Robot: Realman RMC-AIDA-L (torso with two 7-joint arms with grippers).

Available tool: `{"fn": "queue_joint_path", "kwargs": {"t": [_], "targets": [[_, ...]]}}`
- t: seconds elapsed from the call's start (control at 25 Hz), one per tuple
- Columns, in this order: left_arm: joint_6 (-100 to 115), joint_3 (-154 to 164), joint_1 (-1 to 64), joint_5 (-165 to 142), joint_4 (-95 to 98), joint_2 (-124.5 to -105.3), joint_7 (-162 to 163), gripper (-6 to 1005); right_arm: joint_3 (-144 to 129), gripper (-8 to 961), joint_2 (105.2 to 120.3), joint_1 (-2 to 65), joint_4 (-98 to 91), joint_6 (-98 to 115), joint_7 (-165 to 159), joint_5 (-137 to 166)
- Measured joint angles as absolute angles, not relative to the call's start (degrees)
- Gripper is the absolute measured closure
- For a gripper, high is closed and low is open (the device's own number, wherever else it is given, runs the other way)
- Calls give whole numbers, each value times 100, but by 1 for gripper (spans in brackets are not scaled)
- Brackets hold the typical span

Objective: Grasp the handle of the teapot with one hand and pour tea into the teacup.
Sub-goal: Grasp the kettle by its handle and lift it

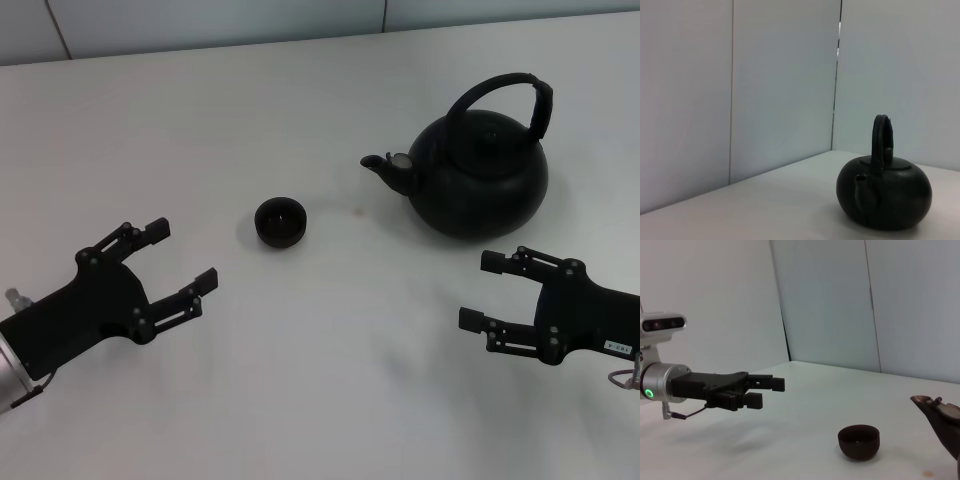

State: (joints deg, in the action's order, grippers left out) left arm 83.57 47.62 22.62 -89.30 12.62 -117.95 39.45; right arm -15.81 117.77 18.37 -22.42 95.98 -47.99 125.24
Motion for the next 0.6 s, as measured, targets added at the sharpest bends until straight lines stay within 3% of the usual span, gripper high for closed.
{"fn": "queue_joint_path", "kwargs": {"t": [0.6], "targets": [[7778,5019,2118,-9070,1248,-11812,3544,140,-1580,144,11795,1812,-2241,9598,-4779,12525]]}}
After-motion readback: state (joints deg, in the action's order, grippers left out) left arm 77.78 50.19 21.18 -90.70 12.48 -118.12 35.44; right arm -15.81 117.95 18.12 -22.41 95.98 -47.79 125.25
